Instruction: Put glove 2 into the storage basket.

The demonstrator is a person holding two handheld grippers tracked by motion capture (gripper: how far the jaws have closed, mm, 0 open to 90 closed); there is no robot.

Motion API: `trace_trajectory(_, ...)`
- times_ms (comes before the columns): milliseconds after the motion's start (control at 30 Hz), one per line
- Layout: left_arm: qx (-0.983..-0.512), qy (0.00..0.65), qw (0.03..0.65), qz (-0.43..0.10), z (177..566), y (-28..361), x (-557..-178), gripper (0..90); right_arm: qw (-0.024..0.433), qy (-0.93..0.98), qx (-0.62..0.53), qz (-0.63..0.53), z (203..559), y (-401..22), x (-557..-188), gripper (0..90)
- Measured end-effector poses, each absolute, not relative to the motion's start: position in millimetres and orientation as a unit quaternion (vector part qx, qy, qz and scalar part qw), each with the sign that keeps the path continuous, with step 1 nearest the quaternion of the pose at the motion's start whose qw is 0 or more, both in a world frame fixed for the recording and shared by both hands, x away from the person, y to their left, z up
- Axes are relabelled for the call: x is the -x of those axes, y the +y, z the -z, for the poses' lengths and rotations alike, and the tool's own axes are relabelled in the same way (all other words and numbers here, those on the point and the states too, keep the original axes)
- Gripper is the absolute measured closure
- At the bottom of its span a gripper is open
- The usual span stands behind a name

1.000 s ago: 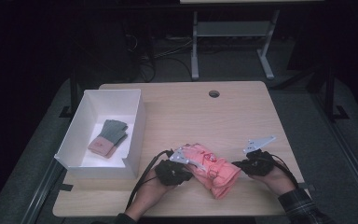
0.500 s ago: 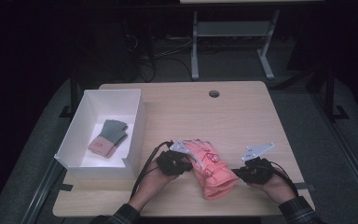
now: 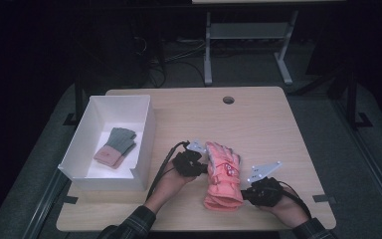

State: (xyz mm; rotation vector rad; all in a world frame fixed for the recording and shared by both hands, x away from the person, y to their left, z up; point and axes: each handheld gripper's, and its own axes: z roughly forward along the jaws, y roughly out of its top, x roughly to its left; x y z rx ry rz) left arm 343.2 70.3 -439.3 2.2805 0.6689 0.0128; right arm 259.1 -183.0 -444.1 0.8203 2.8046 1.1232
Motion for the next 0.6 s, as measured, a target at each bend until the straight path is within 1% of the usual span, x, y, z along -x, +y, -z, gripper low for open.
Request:
trace_trajectory(367, -0.888, 0.260, 0.378, -0.003, 437.8, 61.8, -351.6, 89.8, -0.002, 0.905, -0.237, -0.352, 445.5, -153.7, -251.5, 90.0)
trace_trajectory(433, -0.890, 0.257, 0.377, -0.006, 435.4, 65.4, -350.8, 89.8, 0.000, 0.902, -0.245, -0.355, 442.2, -158.5, -249.6, 90.0)
trace_trajectory(600, -0.884, 0.263, 0.386, -0.010, 425.7, 79.5, -347.6, 89.7, 0.024, 0.881, -0.284, -0.378, 429.5, -187.5, -252.3, 90.0)
